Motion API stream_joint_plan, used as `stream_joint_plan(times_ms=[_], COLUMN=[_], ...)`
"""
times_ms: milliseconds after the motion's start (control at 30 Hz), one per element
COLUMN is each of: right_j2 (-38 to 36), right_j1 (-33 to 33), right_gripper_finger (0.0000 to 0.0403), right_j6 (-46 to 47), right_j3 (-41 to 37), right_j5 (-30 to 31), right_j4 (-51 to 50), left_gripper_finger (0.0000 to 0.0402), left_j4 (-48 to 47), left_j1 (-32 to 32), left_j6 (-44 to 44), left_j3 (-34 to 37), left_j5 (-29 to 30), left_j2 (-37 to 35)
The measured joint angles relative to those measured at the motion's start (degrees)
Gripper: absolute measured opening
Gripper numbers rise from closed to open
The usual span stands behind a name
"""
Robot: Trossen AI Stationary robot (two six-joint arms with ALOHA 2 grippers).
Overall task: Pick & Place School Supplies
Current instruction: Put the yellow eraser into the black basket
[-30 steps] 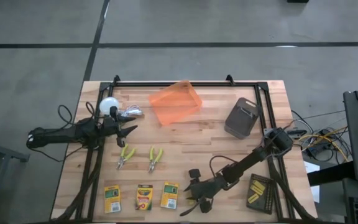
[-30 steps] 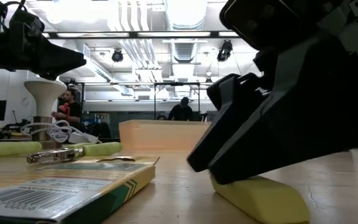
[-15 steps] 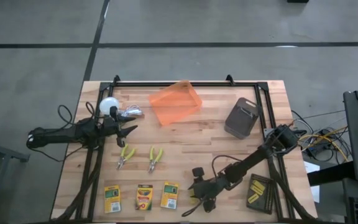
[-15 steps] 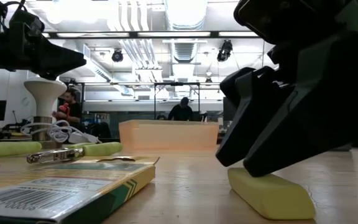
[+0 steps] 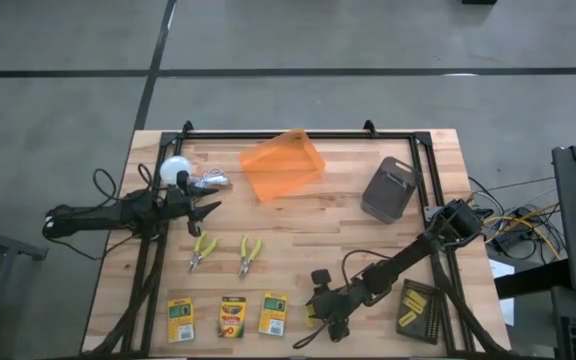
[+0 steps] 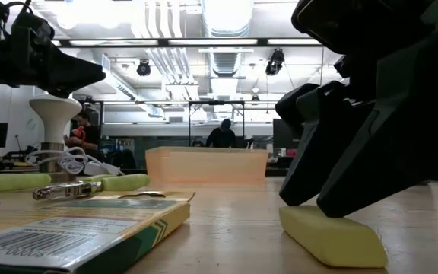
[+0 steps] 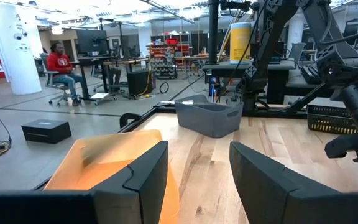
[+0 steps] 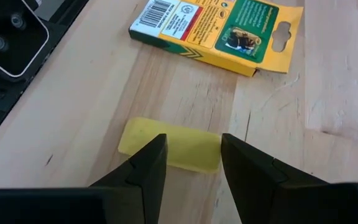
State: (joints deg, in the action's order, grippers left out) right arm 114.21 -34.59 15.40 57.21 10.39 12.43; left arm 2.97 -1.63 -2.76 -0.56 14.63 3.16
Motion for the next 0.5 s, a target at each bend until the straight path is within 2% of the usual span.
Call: stream_joint_plan(times_ms=[267, 500], right_j2=[-4.7, -7.2], right_j1=[-0.6, -0.3], right_gripper_finger=[0.0148, 0.0148], right_j6=[2.5, 0.2], right_j3=[-0.4, -0.5], right_j5=[-5.2, -3.2], right_j4=[-7.9, -6.1], left_gripper_finger=[0.0179, 0.0179], left_j4=[0.0, 0.0], left_j1=[0.0, 0.0], left_j6=[0.0, 0.0], left_j3=[0.0, 0.0], left_j5=[0.0, 0.0], left_j2=[0.0, 0.0])
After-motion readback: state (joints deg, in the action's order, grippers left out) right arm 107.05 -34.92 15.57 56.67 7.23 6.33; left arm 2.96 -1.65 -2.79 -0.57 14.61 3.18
